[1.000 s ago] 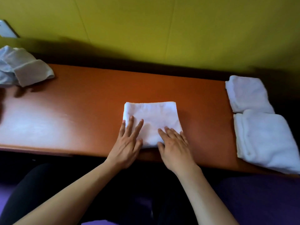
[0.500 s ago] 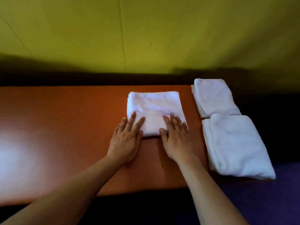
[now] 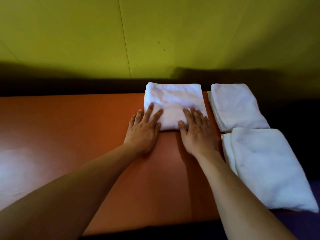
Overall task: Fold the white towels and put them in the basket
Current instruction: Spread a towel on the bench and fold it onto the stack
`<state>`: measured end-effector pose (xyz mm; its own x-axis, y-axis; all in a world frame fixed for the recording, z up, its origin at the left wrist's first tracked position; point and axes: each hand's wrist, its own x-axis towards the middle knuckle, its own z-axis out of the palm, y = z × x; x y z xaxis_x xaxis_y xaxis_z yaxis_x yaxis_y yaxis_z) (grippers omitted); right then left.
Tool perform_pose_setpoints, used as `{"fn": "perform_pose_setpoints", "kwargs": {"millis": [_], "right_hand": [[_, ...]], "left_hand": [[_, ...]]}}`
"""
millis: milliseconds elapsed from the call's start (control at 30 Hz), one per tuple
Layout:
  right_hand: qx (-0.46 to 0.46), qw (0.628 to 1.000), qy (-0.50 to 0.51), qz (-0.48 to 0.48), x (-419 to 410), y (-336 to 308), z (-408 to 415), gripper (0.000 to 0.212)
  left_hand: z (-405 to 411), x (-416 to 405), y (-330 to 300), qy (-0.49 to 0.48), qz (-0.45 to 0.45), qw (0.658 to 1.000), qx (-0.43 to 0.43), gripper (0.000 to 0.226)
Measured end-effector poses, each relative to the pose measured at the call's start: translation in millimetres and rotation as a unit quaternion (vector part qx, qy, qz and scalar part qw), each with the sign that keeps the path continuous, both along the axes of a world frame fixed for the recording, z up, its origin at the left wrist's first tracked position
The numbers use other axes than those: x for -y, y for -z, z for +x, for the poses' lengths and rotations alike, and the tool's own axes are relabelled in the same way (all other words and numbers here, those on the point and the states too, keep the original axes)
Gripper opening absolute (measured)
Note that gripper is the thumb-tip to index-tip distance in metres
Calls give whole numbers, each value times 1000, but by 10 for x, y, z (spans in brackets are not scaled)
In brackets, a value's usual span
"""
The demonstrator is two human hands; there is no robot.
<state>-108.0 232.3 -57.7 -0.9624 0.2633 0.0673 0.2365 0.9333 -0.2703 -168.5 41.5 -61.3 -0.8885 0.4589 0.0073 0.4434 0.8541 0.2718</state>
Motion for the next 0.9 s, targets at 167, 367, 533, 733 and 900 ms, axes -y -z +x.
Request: {"fn": "perform_pose_setpoints", "kwargs": {"millis": [167,367,533,733,900], "right_hand": [[20,1000,2,10,31,-37,18,58],[38,998,-15,38,85,-160,58,60],[25,999,-15,41,95,-232,137,61],[-41,968,246,-39,168,-422,267,53],[60,941,258,-209,336,-475,328,72]], "left_hand": [[79,27,-40,-5,3,1000,-5,55],[144,177,-94,23,-18,1000,-5,66],[71,207,-202,47,-23,999,3,57],[406,411,-280,77,-48,988,-124,46],[683,466,-424,126,16,987,-103,40]]}}
